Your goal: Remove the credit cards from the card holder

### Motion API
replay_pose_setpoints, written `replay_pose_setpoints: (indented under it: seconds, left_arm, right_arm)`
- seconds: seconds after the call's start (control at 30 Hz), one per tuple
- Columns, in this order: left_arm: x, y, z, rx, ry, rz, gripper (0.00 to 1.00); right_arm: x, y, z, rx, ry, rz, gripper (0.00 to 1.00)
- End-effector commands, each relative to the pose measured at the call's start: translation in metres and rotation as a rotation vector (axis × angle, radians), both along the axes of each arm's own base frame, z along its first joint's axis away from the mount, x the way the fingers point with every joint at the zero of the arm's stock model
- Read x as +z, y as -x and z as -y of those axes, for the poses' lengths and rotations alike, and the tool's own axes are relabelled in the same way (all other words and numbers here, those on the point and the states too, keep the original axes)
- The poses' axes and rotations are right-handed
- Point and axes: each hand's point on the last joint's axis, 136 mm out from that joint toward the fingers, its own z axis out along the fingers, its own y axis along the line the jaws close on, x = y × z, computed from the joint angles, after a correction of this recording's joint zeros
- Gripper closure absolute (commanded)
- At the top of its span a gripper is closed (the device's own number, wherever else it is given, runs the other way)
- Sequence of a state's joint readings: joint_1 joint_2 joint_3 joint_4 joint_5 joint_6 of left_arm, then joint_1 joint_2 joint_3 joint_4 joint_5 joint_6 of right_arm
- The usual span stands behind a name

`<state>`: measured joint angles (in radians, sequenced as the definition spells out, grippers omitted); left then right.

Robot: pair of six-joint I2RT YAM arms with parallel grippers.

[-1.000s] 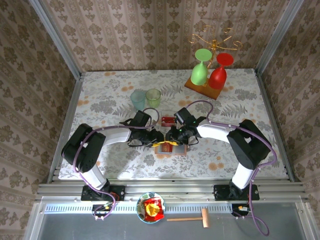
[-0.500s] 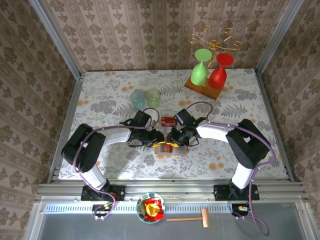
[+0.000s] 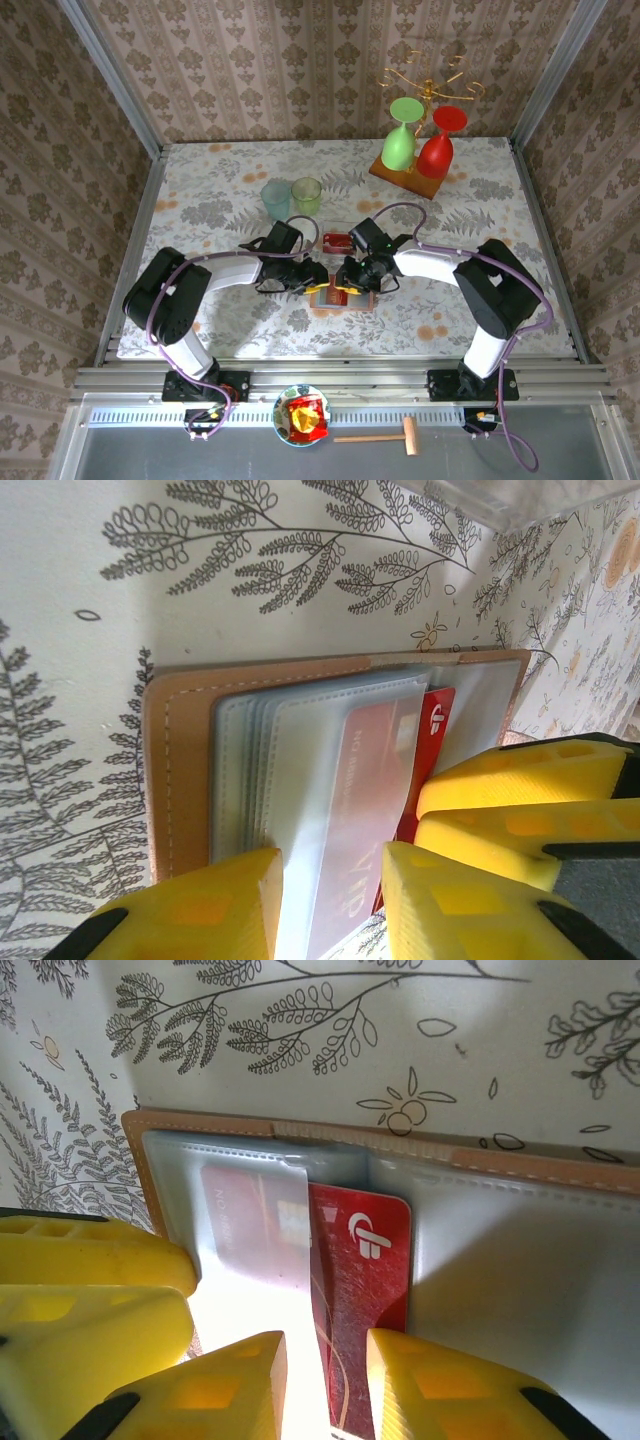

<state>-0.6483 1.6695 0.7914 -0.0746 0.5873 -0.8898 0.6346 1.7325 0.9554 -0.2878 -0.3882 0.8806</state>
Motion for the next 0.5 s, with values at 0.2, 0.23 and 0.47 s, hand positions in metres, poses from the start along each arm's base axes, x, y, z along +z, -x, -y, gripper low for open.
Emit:
replay_pose_setpoints:
  seconds: [0.2,0.23,0.47]
  left_arm:
    - [0.017,-0.004,0.002,-0.002,0.009,0.043,0.67]
    - [0.019,-0.005,0.003,-0.004,0.015,0.045,0.67]
    - [0.031,-0.004,0.016,-0.032,0.05,0.058,0.74]
  right_arm:
    - [0.017,-0.002,0.009,-0.03,-0.043,0.046,0.72]
    - [0.016,-0.001,0.01,-0.034,-0.046,0.044,0.72]
    - [0.007,0.003,0.017,-0.06,-0.063,0.013,0.72]
